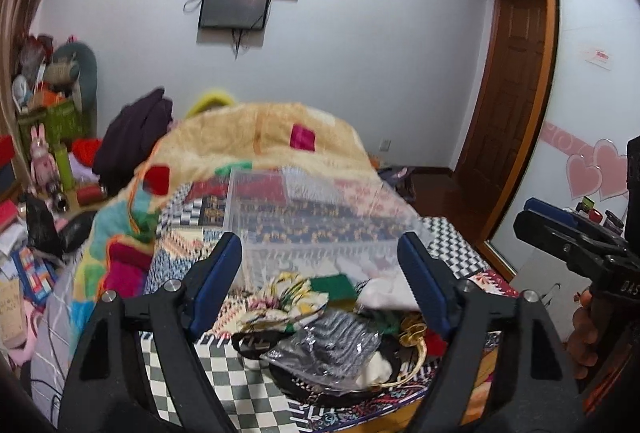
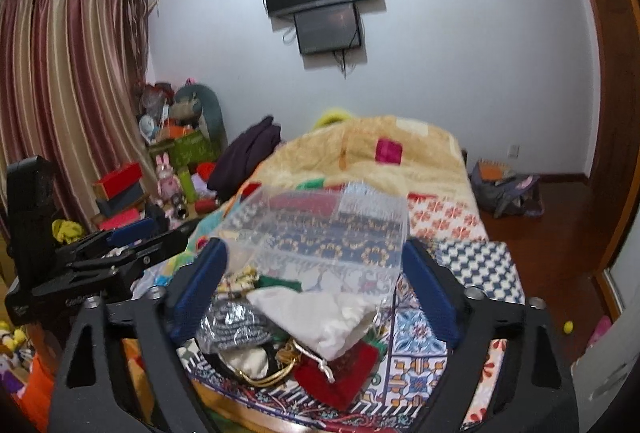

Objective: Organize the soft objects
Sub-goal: 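Grasp the white drawstring bag with the right tool while the left tool grasps the yellow floral cloth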

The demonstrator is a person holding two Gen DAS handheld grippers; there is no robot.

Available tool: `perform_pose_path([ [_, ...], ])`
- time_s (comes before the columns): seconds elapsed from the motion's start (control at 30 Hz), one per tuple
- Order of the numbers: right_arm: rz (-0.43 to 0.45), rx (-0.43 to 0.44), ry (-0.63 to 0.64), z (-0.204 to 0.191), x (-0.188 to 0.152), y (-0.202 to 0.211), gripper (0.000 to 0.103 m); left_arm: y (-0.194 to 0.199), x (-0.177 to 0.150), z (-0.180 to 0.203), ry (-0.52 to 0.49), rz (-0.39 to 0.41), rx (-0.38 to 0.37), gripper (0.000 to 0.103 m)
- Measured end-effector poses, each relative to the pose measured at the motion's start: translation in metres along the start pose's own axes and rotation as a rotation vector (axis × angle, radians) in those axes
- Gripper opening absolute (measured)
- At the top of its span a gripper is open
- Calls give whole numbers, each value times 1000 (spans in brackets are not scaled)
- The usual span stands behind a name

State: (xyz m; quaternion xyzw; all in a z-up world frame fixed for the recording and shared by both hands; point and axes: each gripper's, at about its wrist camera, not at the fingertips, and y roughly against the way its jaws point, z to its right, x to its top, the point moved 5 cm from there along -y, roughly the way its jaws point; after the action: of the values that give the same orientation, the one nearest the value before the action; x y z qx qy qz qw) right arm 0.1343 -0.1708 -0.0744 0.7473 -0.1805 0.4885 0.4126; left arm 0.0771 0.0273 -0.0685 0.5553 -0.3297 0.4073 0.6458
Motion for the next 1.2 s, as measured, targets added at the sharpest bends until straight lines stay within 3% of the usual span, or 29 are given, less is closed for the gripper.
perform_pose_path([
  [0.2,-95,17,-7,3,-17,-21,67,-23,-16,-13,1,-74,29,66],
  [0.37,-137,29,7,2,-25,-29,67,-47,-30,-27,22,-145,39,61],
  [0.5,-180,46,36,-4,-33,-41,69,-63,-43,-28,39,-198,-11,61],
  [0.63,-240,51,59,-7,-45,-57,75,-74,-53,-19,0,-232,-50,61],
  [0.73,-274,43,64,-6,-52,-66,76,-83,-60,-15,-23,-254,-37,61],
  [0.87,-300,24,60,-2,-59,-73,75,-91,-65,-21,7,-278,-50,60],
  [0.93,-310,29,48,-1,-60,-75,70,-93,-65,-24,22,-284,-70,52],
  [1.13,-318,39,22,1,-62,-76,36,-94,-66,-24,19,-288,-102,25],
  [1.2,-310,48,14,1,-61,-75,24,-93,-66,-24,21,-290,-106,12],
])
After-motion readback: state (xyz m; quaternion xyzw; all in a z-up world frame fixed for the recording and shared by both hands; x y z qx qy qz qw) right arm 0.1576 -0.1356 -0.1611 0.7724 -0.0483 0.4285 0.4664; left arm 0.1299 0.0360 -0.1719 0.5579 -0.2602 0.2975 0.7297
